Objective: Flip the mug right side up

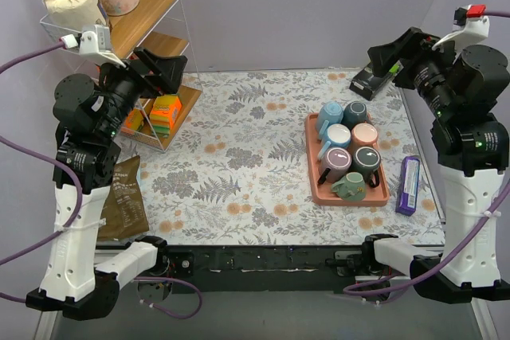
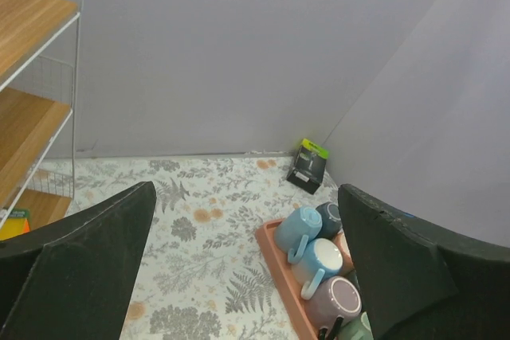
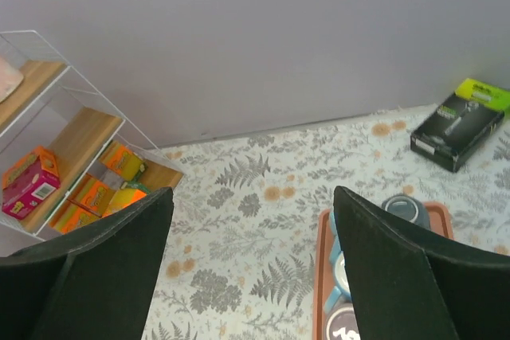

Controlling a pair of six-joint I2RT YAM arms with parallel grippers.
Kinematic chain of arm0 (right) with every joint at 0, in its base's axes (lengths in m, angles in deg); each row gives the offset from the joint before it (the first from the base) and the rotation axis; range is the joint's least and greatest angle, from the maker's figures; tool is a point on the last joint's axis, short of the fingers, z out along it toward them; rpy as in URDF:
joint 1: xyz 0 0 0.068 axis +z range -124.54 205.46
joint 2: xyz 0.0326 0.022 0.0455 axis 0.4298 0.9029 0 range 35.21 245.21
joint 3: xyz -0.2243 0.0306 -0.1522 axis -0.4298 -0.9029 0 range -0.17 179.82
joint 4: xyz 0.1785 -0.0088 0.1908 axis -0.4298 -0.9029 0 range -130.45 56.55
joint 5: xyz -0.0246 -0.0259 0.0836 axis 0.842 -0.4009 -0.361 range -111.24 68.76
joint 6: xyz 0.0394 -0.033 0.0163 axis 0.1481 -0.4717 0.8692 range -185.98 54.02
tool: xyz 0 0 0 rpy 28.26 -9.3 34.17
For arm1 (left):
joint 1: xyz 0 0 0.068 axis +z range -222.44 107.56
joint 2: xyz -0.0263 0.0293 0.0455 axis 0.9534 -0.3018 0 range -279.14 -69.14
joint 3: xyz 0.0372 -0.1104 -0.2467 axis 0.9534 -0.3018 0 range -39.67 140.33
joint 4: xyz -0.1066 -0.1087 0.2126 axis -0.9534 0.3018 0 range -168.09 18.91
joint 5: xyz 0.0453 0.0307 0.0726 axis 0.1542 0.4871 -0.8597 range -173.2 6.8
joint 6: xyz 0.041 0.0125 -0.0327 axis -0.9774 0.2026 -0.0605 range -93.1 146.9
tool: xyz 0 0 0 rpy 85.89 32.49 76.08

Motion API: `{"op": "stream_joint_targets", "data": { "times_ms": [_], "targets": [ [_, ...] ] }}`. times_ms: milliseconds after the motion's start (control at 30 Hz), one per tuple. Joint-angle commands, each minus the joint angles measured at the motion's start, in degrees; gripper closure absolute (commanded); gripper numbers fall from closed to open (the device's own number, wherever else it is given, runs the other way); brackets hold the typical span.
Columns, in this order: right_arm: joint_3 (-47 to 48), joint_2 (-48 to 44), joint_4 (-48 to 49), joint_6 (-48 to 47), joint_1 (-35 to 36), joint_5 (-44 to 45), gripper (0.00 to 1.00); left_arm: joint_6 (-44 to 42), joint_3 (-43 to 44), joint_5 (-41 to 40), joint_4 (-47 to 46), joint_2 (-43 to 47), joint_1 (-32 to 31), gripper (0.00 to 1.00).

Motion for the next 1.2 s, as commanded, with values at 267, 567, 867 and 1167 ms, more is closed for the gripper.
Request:
{"op": "stream_joint_targets", "data": {
  "times_ms": [267,567,867,1167],
  "targets": [
    [-15.58,-0.99,-18.16,8.56,-0.24,11.44,0.05,-6.1,-21.21,-2.32,0.43,2.53,-7.93,0.02],
    [-34.54,-7.05,-22.66,14.36,-0.15,10.84,0.13,-0.04,-36.17,-4.16,-2.29,3.59,-11.37,0.02],
    [-42.74,-9.07,-23.71,27.79,9.15,12.14,0.23,3.48,-38.72,-7.07,0.17,-2.56,-11.46,0.02],
    [-52.41,-10.04,-23.98,49.43,13.82,17.59,0.35,3.75,-39.69,-4.34,-2.9,-1.78,-11.37,0.02]
  ]
}}
